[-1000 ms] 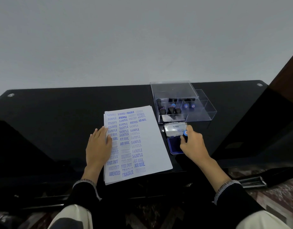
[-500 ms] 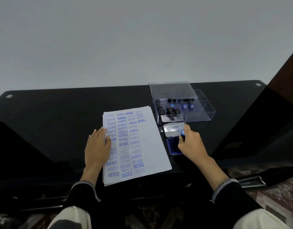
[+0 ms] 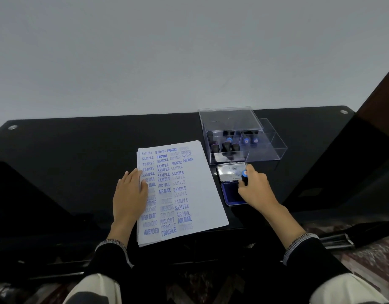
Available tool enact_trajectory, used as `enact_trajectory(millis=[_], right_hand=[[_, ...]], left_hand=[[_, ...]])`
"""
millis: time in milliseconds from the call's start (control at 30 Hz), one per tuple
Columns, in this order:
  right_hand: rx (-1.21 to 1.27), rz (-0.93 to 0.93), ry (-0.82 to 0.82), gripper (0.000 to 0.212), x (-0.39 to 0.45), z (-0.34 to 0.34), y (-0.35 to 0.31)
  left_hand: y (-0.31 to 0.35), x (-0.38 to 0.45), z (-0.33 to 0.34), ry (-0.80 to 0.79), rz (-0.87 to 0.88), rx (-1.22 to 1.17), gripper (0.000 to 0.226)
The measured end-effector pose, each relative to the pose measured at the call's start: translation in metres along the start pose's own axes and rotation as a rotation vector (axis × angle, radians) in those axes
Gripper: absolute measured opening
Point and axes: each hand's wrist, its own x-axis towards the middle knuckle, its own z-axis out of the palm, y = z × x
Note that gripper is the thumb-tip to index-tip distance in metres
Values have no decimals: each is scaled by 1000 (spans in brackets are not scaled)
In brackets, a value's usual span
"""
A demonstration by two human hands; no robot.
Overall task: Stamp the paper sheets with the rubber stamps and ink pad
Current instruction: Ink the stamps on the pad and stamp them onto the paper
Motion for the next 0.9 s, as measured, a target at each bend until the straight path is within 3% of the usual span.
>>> enact_trajectory(millis=[200,600,900], right_hand=[[49,-50,91,20,-12,10,11],[23,41,-44,12,8,-3,0],[-9,-22,120,18,-15,6,6]], left_hand=[[0,0,0,-5,1,3,46],[1,0,-1,-4,-1,-1,45],[1,-1,-1,-3,5,-3,45]])
